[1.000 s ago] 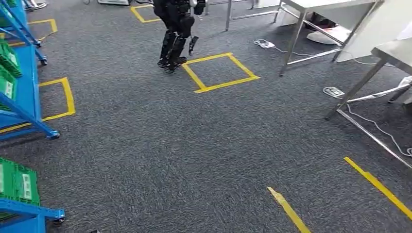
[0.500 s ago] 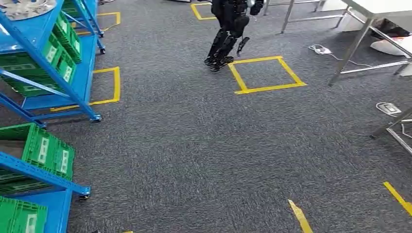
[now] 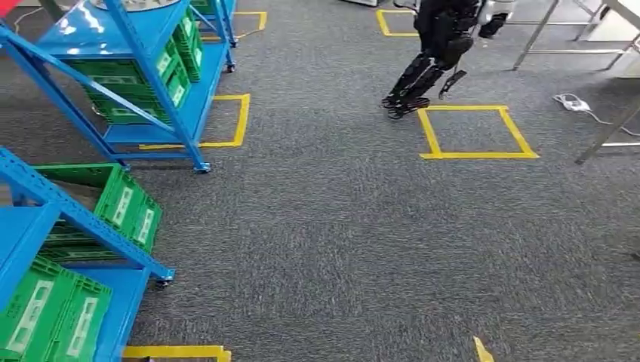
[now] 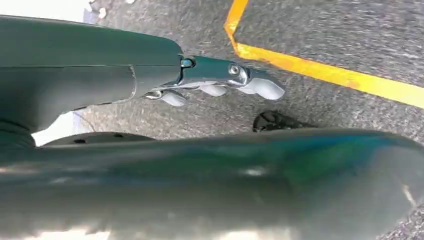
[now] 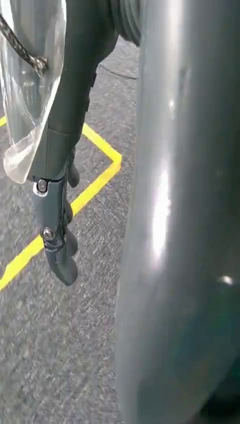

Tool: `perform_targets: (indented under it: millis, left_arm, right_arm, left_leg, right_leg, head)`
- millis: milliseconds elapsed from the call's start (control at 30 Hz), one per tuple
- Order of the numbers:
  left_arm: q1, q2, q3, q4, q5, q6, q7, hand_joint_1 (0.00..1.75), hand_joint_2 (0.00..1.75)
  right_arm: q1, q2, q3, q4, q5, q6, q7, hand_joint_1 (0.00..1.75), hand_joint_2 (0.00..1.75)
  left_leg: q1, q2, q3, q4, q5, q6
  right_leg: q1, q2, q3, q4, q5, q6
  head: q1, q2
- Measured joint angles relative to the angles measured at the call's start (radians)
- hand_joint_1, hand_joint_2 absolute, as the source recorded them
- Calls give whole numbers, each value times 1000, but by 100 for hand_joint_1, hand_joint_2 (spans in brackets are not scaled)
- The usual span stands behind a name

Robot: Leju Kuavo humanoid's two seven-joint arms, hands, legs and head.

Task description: Take the parts from the cabinet and place them on the table.

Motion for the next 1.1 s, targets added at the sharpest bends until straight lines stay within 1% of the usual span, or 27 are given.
perform_targets:
  millis: [33, 67, 100, 133, 233, 267, 300, 333, 367, 400, 433, 467, 500, 533, 567, 600, 633, 733, 767, 800, 833, 867, 933, 967, 1000, 1067, 1100]
  left_arm:
    - [0, 0, 0, 0, 2, -1, 0, 0, 0]
    - [-1, -1, 0, 0, 3, -1, 0, 0, 0]
    - [-2, -1, 0, 0, 3, -1, 0, 0, 0]
    - [-5, -1, 0, 0, 5, -1, 0, 0, 0]
    - [3, 0, 0, 0, 5, -1, 0, 0, 0]
    - [4, 3, 0, 0, 5, -1, 0, 0, 0]
    - [4, 2, 0, 0, 5, -1, 0, 0, 0]
    - [1, 2, 0, 0, 6, -1, 0, 0, 0]
    - [-1, 2, 0, 0, 6, -1, 0, 0, 0]
    - [-2, 1, 0, 0, 6, -2, 0, 0, 0]
    - [-1, 1, 0, 0, 6, -2, 0, 0, 0]
    - [1, 1, 0, 0, 6, -2, 0, 0, 0]
    - [4, 1, 0, 0, 6, -2, 0, 0, 0]
    - [5, 1, 0, 0, 6, -2, 0, 0, 0]
    - [4, 1, 0, 0, 6, -2, 0, 0, 0]
    - [3, 2, 0, 0, 6, -2, 0, 0, 0]
    - [-2, 2, 0, 0, 6, -2, 0, 0, 0]
    - [0, 3, 0, 0, 6, 0, 0, 0, 0]
    - [3, 4, 0, 0, 6, 0, 0, 0, 0]
    - [5, 3, 0, 0, 6, 0, 0, 0, 0]
    - [2, 3, 0, 0, 7, 1, 0, 0, 0]
    - [-2, 1, 0, 0, 8, 2, 0, 0, 0]
    - [-3, -2, 0, 0, 12, 6, 0, 0, 0]
    - [-2, -2, 0, 0, 15, 9, -1, 0, 0]
    - [-2, -3, 0, 0, 15, 12, -2, 0, 0]
    - [-3, -4, 0, 0, 16, 18, -3, 0, 0]
    - [-4, -4, 0, 0, 16, 18, -3, 0, 0]
  right_arm:
    - [-1, 0, 2, 0, 2, -5, -2, 0, 0]
    - [-1, 0, 3, 0, 3, -9, -3, 0, 0]
    - [0, 0, 5, 1, 4, -11, -4, 0, 0]
    - [0, 0, 7, 2, 5, -16, -6, 0, 0]
    - [0, -1, 11, 2, 7, -25, -6, 0, 0]
    - [-1, 0, 12, 2, 8, -25, -7, 0, 0]
    - [-1, 0, 14, 2, 8, -25, -7, 0, 0]
    - [0, 0, 16, 2, 8, -25, -8, 0, 0]
    - [4, 1, 18, 3, 9, -25, -8, 0, 0]
    - [7, 1, 18, 3, 9, -25, -8, 0, 0]
    - [9, 0, 18, 3, 8, -25, -7, 0, 0]
    - [9, 0, 18, 3, 8, -25, -7, 0, 0]
    - [7, 0, 18, 3, 8, -25, -7, 0, 0]
    - [6, 0, 19, 3, 8, -25, -7, 0, 0]
    - [5, 0, 20, 3, 9, -24, -7, 0, 0]
    - [6, 0, 21, 4, 9, -24, -7, 0, 0]
    - [7, 1, 23, 5, 10, -23, -7, 0, 0]
    - [0, 1, 27, 5, 12, -22, -6, 0, 0]
    - [-4, 1, 28, 5, 13, -21, -6, 0, 0]
    - [-5, 1, 29, 5, 15, -21, -6, 0, 0]
    - [-4, 1, 29, 6, 17, -21, -6, 0, 0]
    - [-4, 1, 29, 6, 19, -19, -3, 0, 0]
    - [-2, 0, 30, 8, 24, -13, 6, 0, 0]
    - [-2, 0, 32, 8, 27, -9, 9, 0, 0]
    - [0, 0, 35, 8, 28, -5, 13, 0, 0]
    - [0, 0, 36, 8, 29, -5, 14, 0, 0]
    - [-1, 0, 37, 9, 29, -5, 14, 0, 0]
  left_leg:
    - [1, -15, 2, 1, 0, -2]
    - [3, -28, 4, 3, -1, -7]
    - [-1, -40, 1, 6, -3, -15]
    - [-1, -52, -7, 15, -4, -21]
    - [6, -84, -18, 9, 7, -41]
    - [8, -75, -20, 15, -1, -44]
    - [0, -14, -32, 43, -22, -47]
    - [-1, 26, -63, 108, -60, -51]
    - [0, 45, -105, 202, -105, -53]
    - [0, 52, -143, 283, -137, -54]
    - [1, 54, -166, 334, -149, -55]
    - [2, 56, -165, 335, -137, -55]
    - [2, 57, -141, 292, -103, -53]
    - [1, 63, -98, 208, -56, -48]
    - [-3, 83, -49, 115, -12, -40]
    - [-13, 142, -12, 39, 1, -28]
    - [-23, 153, -3, 18, -10, -24]
    - [-24, 120, -13, 21, -10, -14]
    - [-17, 105, -5, 11, -4, -7]
    - [-12, 95, -2, 5, 0, -2]
    - [-8, 83, -4, 5, 1, 3]
    - [-6, 69, -5, 5, 2, 5]
    - [-6, 41, -6, 5, 3, 6]
    - [-6, 27, -5, 5, 3, 6]
    - [-5, 11, -3, 6, 2, 5]
    - [0, -20, 0, 10, 0, 0]
    - [2, -31, -1, 14, -3, -6]
  right_leg:
    - [-2, 9, 39, -89, 52, 0]
    - [-7, 36, 81, -183, 98, 0]
    - [-11, 96, 103, -232, 92, 2]
    - [-15, 95, 115, -254, 87, 0]
    - [-7, 64, 117, -244, 90, -10]
    - [-14, 47, 120, -253, 95, -21]
    - [-11, 36, 121, -254, 94, -27]
    - [-8, 19, 121, -254, 92, -33]
    - [-5, -1, 122, -254, 90, -36]
    - [-2, -20, 122, -254, 88, -39]
    - [-1, -35, 123, -253, 86, -40]
    - [1, -49, 124, -253, 85, -41]
    - [2, -61, 128, -253, 82, -41]
    - [4, -73, 133, -253, 79, -40]
    - [5, -85, 140, -253, 75, -39]
    - [6, -96, 143, -254, 70, -36]
    - [15, -109, 145, -249, 63, -28]
    - [15, -145, 153, -254, 60, -19]
    - [16, -154, 158, -254, 54, -12]
    - [11, -99, 148, -237, 37, -5]
    - [9, -40, 120, -177, 2, -2]
    - [6, -15, 77, -91, -36, 1]
    - [5, -2, -8, 63, -83, 5]
    - [4, -2, -27, 81, -70, 6]
    - [2, -1, -21, 48, -31, 5]
    - [-2, 19, 46, -129, 79, 6]
    - [-9, 60, 78, -208, 109, 9]
  head:
    - [0, 0]
    - [0, 0]
    - [0, 0]
    - [-1, 0]
    - [-2, 0]
    - [-2, 0]
    - [-7, 0]
    - [-14, 0]
    - [-13, 0]
    - [-13, 0]
    - [-14, 0]
    - [-13, 0]
    - [-14, 0]
    - [-14, 0]
    - [-13, 0]
    - [-14, 0]
    - [-16, 0]
    - [-11, 0]
    - [-13, 0]
    - [-7, 0]
    - [-4, 0]
    - [-2, 0]
    - [-2, 0]
    - [-2, 0]
    - [-2, 0]
    - [-2, 0]
    - [-1, 0]
